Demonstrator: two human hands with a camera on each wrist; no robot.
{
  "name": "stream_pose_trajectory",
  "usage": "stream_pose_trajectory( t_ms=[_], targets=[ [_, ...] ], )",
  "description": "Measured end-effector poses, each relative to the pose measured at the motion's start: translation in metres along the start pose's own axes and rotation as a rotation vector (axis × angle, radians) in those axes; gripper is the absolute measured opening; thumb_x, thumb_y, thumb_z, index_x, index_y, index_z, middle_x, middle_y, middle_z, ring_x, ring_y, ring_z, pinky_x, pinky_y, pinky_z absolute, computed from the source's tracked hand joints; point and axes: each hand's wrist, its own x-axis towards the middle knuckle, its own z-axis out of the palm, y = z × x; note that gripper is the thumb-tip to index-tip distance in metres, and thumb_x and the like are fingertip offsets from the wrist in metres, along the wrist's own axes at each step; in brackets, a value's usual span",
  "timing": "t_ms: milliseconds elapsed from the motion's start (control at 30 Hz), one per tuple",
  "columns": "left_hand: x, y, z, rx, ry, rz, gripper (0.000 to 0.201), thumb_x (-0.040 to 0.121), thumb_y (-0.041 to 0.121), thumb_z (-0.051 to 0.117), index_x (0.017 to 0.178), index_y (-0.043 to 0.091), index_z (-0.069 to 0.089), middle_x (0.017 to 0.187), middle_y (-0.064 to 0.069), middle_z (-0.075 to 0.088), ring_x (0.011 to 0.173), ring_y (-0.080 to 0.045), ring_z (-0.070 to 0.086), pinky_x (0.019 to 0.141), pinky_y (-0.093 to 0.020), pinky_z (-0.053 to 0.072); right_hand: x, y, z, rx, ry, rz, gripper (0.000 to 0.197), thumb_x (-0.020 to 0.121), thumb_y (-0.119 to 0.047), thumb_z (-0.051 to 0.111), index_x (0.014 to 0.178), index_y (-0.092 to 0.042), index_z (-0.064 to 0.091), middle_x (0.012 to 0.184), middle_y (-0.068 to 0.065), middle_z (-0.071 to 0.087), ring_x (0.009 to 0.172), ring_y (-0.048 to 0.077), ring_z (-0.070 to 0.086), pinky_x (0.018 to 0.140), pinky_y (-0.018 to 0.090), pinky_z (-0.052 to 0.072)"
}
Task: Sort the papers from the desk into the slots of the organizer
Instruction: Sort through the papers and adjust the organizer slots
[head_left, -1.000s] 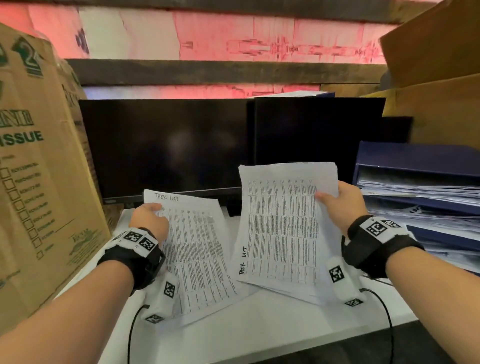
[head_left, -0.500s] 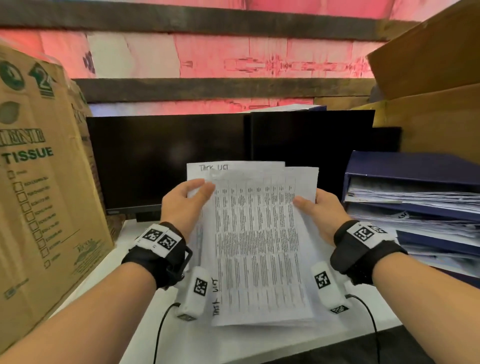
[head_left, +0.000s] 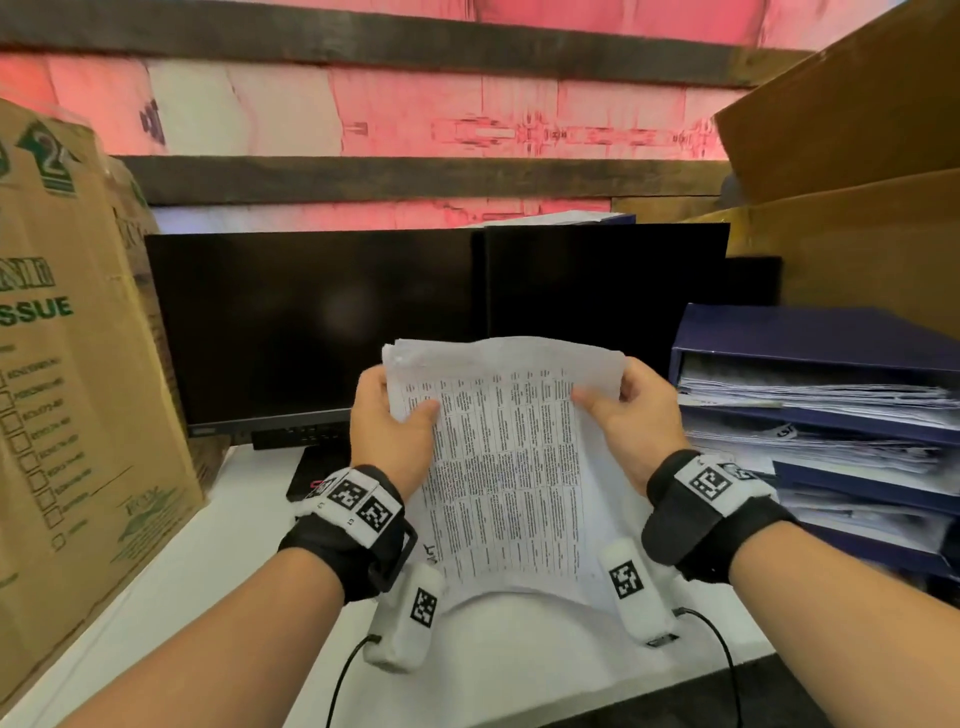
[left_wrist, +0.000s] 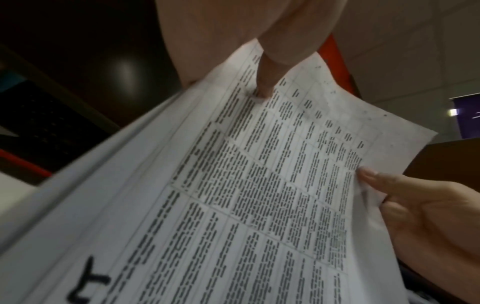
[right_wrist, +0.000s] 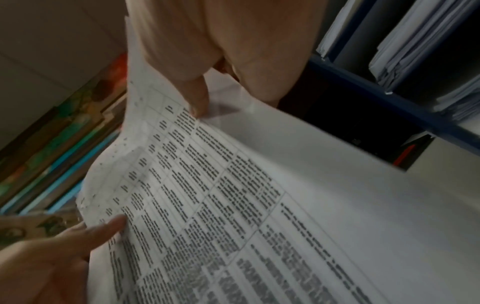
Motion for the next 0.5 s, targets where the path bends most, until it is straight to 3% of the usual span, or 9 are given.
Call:
stream_pose_trajectory(
  t_ms=[67,167,267,333,433,500],
  targets=[
    [0.001,-0.011,-0.001,0.020,-0.006,-0.074,0.034,0.087,0.010,0.065,0.113,0.022,0.047,0.109,0.001,0.063,0.096,-0.015,0.065,0.079,-0.036,0.058,-0.007,0.008,0.001,-0.042,-0.037,0.043,0.024,0.088,-0.006,0.066,0.106,-0.017,0.053,0.104,-0.004,0.066,0.093,0.002,0.063,0.077,0.017,0.052],
    [0.002,-0.027,-0.006,0.068,-0.121,-0.165,0.035,0.087,0.012,0.066,0.119,0.015,0.052,0.110,0.001,0.064,0.094,-0.012,0.064,0.068,-0.024,0.054,-0.014,0.025,-0.001,-0.038,-0.087,0.170,0.038,0.089,-0.008,0.065,0.117,-0.014,0.039,0.111,0.003,0.063,0.096,0.009,0.063,0.081,0.023,0.053],
    [-0.001,-0.036,-0.011,0.133,-0.213,-0.191,0.029,0.092,0.014,0.059,0.121,0.015,0.057,0.111,-0.001,0.067,0.099,-0.016,0.066,0.072,-0.026,0.055,-0.019,0.038,-0.005,-0.096,-0.184,0.266,0.047,0.090,-0.012,0.063,0.126,-0.018,0.033,0.115,0.002,0.060,0.101,0.015,0.061,0.085,0.028,0.051],
    [-0.003,-0.035,-0.011,0.118,-0.175,-0.160,0.024,0.095,0.014,0.054,0.118,0.014,0.060,0.110,-0.001,0.067,0.099,-0.016,0.066,0.076,-0.030,0.056,-0.022,0.035,-0.004,-0.159,-0.224,0.242,0.039,0.093,-0.011,0.060,0.128,-0.019,0.044,0.113,-0.002,0.061,0.106,0.016,0.060,0.088,0.028,0.049],
    [-0.001,-0.022,-0.004,0.075,-0.036,-0.061,0.015,0.097,0.017,0.050,0.108,0.015,0.060,0.103,0.000,0.067,0.094,-0.015,0.066,0.079,-0.034,0.056,-0.018,0.017,0.001,-0.154,-0.107,0.145,0.027,0.093,-0.011,0.059,0.117,-0.023,0.053,0.112,-0.002,0.063,0.105,0.015,0.059,0.096,0.035,0.047],
    [0.002,-0.010,0.004,0.036,0.040,-0.014,0.009,0.097,0.019,0.049,0.100,0.017,0.058,0.100,0.000,0.065,0.090,-0.014,0.065,0.076,-0.033,0.056,-0.012,0.004,0.005,-0.136,-0.018,0.054,0.024,0.094,-0.010,0.058,0.111,-0.025,0.051,0.104,-0.008,0.060,0.094,0.003,0.057,0.088,0.025,0.048]
  ],
)
